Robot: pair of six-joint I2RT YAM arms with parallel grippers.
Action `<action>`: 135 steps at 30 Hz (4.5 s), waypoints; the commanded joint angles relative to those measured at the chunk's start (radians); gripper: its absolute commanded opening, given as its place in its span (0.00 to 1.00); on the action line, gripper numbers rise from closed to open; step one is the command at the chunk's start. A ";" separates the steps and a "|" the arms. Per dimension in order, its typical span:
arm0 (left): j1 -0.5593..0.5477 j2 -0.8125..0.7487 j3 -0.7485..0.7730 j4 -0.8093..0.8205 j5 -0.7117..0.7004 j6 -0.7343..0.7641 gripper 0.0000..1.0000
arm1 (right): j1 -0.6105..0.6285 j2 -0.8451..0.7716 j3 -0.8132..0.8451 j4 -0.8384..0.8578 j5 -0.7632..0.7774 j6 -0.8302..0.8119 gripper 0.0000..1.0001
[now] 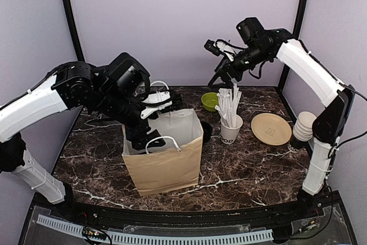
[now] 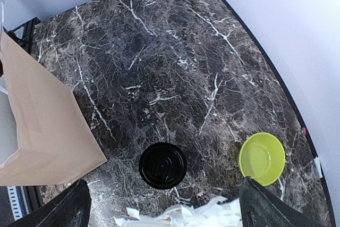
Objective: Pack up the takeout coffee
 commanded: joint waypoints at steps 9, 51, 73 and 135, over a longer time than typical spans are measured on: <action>0.007 -0.168 0.024 0.290 -0.236 0.045 0.84 | -0.128 -0.365 -0.453 0.095 -0.018 -0.097 0.77; 0.032 -0.360 -0.246 0.771 -0.510 0.080 0.79 | -0.192 -0.245 -0.365 0.301 0.025 0.102 0.00; 0.125 -0.416 -0.295 0.846 -0.640 0.070 0.76 | -0.103 -0.438 -0.038 0.250 -0.455 0.215 0.00; 0.126 -0.520 -0.461 0.870 -0.642 0.072 0.74 | -0.278 -0.202 -0.567 0.401 0.056 0.064 0.44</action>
